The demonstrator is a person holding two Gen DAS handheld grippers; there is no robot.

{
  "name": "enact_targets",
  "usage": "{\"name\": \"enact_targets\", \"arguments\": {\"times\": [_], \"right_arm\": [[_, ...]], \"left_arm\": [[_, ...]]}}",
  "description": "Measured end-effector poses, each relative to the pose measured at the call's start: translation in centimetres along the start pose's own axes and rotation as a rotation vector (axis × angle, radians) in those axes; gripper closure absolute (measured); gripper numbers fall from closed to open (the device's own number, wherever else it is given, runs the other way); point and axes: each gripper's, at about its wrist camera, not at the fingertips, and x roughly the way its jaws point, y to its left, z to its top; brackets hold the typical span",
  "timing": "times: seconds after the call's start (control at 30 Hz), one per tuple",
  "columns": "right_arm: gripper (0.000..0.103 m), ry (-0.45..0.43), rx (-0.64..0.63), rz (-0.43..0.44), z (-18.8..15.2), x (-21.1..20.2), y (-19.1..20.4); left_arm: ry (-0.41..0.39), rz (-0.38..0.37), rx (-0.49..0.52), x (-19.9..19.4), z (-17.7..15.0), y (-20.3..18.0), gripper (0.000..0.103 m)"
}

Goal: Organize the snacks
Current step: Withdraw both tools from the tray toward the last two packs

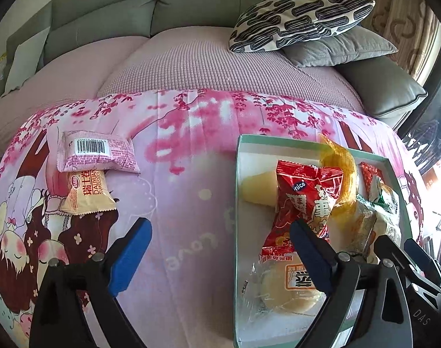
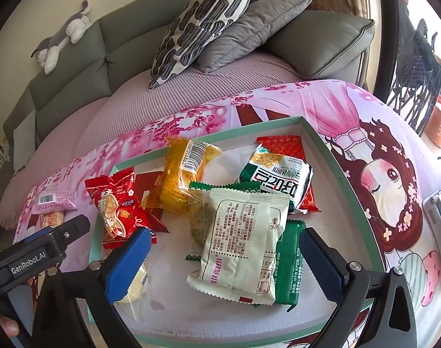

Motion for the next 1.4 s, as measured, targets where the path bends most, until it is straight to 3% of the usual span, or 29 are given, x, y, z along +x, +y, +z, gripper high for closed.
{"name": "enact_targets", "arguments": {"times": [0.17, 0.33, 0.53, 0.8, 1.0, 1.07, 1.2, 1.4], "right_arm": [[0.000, -0.047, -0.028, 0.019, 0.1, -0.4, 0.6], [0.000, -0.033, -0.095, 0.026, 0.0, -0.2, 1.7], [0.000, -0.038, -0.091, 0.020, 0.3, -0.6, 2.3], [0.000, -0.057, -0.142, 0.009, 0.0, -0.8, 3.6], [0.000, -0.093, -0.133, 0.009, 0.2, -1.4, 4.1], [0.000, -0.101, -0.122, 0.017, 0.4, -1.6, 4.2], [0.000, -0.118, -0.129, 0.031, 0.9, -1.9, 5.2], [0.000, -0.096, -0.176, 0.085, 1.3, -1.6, 8.4]], "left_arm": [[-0.075, -0.005, 0.003, -0.8, 0.2, 0.2, 0.001], [-0.079, -0.034, 0.016, -1.1, 0.3, 0.5, 0.001], [-0.123, 0.069, 0.028, -1.4, 0.3, 1.3, 0.001], [-0.106, 0.076, -0.078, -1.3, 0.8, 4.0, 0.001], [-0.143, 0.170, -0.113, -2.2, 1.0, 5.4, 0.001], [-0.152, 0.151, -0.135, -2.5, 1.1, 6.0, 0.001], [-0.094, 0.136, -0.210, -1.7, 1.1, 7.9, 0.001], [-0.115, 0.213, -0.216, -2.9, 1.4, 10.0, 0.001]]}}
